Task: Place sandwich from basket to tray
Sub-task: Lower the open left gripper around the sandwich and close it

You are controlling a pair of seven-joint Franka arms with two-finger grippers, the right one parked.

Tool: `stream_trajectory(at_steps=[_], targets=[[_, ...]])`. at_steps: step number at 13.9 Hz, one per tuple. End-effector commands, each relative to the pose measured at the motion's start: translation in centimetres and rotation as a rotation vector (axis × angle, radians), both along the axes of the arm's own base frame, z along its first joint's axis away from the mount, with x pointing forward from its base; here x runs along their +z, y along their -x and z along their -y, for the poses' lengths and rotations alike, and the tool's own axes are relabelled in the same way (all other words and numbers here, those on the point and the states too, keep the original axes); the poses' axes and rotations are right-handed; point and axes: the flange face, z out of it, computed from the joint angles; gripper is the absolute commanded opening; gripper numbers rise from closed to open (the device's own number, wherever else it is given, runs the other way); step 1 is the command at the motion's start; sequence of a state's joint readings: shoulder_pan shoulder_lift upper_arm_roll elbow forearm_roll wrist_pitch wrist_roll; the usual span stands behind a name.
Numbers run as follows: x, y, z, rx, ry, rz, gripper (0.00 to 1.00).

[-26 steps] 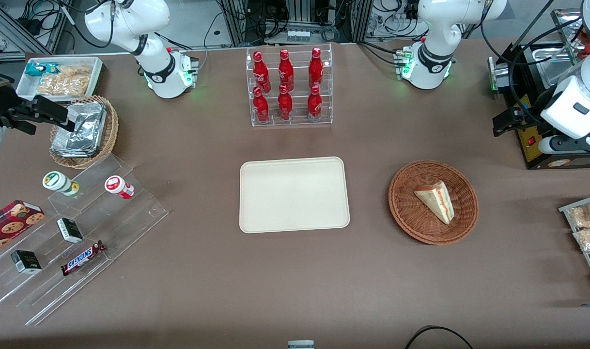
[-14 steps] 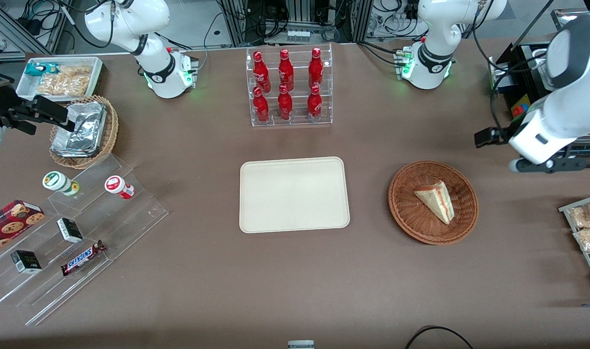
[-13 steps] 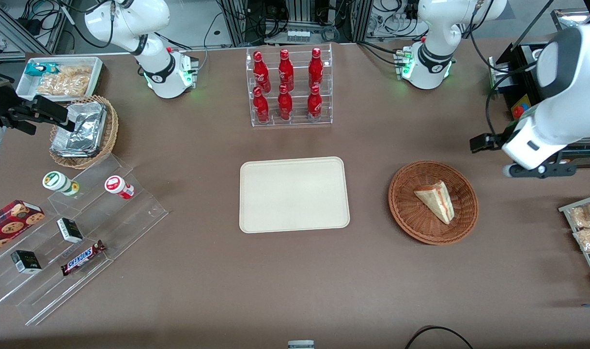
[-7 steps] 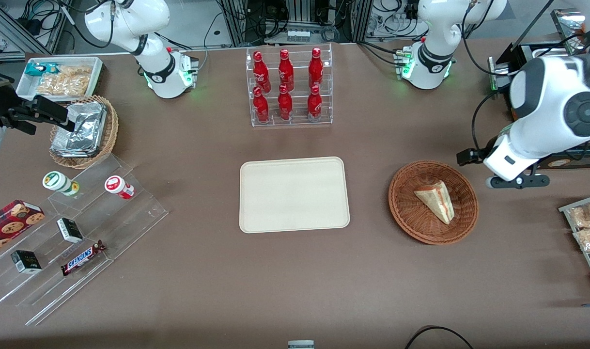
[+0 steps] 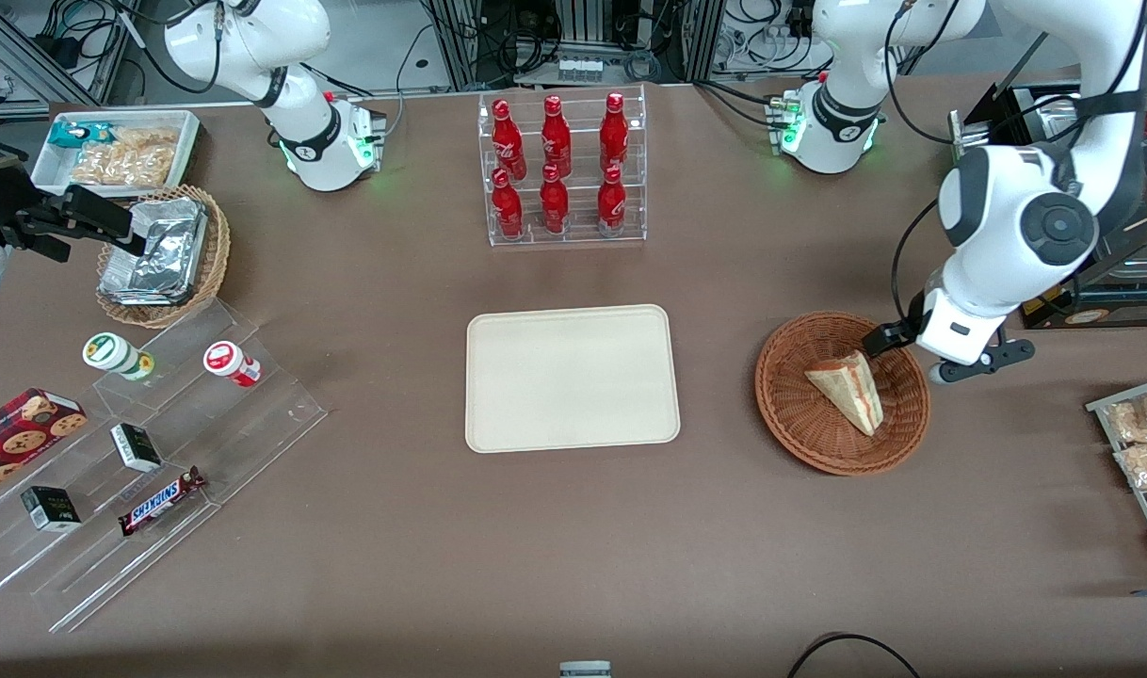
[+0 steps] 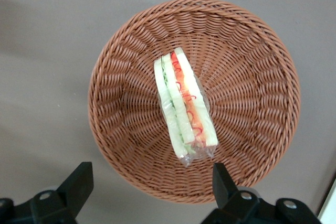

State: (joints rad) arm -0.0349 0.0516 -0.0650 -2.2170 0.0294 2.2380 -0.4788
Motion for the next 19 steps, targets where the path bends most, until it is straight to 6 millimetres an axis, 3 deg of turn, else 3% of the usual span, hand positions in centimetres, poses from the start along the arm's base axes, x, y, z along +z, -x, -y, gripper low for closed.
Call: stream_trajectory(at_steps=[1,6,14,19], targets=[[-1.2,-0.2,1.6,0.121,-0.006,0.032,1.00],[-5.2,-1.2,3.1,0.365,0.002,0.043,1.00],[-8.8,-2.8,2.7,0.388,0.000,0.005,1.00],[-10.1,-2.7,2.7,0.431,0.011,-0.009,1.00]])
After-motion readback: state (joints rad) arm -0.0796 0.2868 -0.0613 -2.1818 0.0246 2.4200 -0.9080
